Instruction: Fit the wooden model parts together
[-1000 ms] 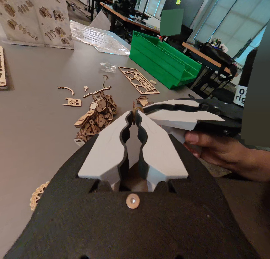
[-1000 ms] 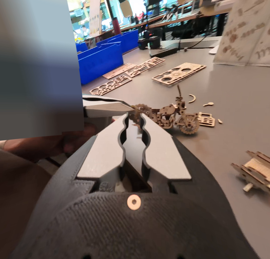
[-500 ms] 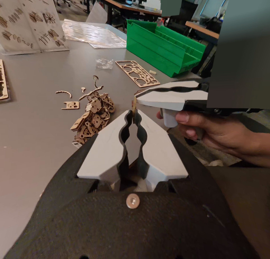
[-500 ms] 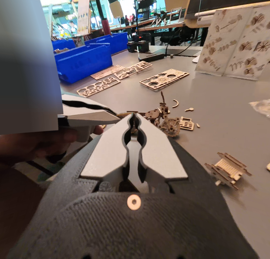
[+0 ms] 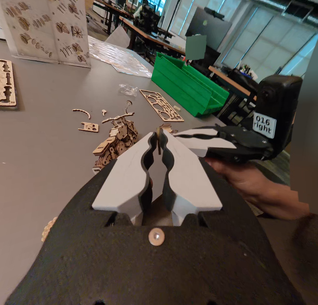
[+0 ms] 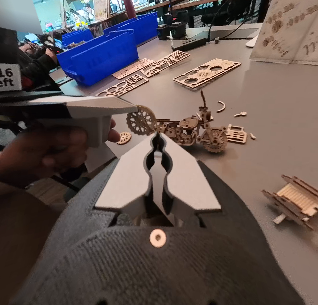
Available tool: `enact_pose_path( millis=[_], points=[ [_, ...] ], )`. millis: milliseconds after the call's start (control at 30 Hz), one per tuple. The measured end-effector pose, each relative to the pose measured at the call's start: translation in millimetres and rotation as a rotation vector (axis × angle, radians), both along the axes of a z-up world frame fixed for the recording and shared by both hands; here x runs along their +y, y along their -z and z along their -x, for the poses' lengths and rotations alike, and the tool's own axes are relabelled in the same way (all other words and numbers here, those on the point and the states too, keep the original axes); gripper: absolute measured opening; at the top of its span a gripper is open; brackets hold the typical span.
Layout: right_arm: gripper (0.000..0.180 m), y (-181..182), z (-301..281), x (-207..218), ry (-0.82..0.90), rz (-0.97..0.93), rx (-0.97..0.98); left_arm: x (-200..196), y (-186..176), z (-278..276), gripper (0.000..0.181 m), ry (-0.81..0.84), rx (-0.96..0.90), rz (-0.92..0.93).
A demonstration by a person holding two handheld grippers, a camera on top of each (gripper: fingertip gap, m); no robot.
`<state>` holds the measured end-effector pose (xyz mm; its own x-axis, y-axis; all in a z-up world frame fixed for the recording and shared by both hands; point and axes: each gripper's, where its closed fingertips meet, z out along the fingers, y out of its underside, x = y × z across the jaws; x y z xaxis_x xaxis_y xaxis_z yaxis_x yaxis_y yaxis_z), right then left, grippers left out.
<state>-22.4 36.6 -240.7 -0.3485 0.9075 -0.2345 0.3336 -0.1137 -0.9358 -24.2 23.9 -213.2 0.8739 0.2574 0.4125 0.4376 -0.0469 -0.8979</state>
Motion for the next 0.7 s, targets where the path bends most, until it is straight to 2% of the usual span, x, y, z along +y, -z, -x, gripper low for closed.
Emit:
enact_pose_path(
  millis=[200,267,367,433,533,600,700],
  points=[
    [0.000,1.7,-4.2,-11.8,-0.052,0.180,-0.056,-3.1,-3.2,6.3,0.003,-0.021,-0.099,-0.086],
    [0.000,21.7,-10.0,-25.5,-0.106,0.177,-0.152,-9.4,-20.4,12.8,0.003,-0.045,-0.115,-0.176],
    [0.000,19.8,-12.4,-39.7,-0.124,0.333,-0.159,-17.6,-11.1,25.2,0.003,-0.109,-0.060,-0.119],
    [0.000,13.6,-7.6,-33.1,-0.109,0.247,-0.118,-21.6,-14.5,31.2,0.003,-0.105,-0.117,-0.164],
    [0.000,3.6,-3.3,-19.5,-0.056,0.228,-0.044,-19.1,-6.5,30.4,0.003,-0.083,-0.071,-0.101],
    [0.021,-6.6,-3.6,-17.7,-0.049,0.238,0.006,-12.4,0.0,22.2,0.004,-0.041,-0.069,-0.064],
    [0.025,-23.6,-6.0,-17.1,-0.041,0.214,0.091,-6.7,8.1,15.8,0.003,-0.021,-0.075,-0.031]
  ],
)
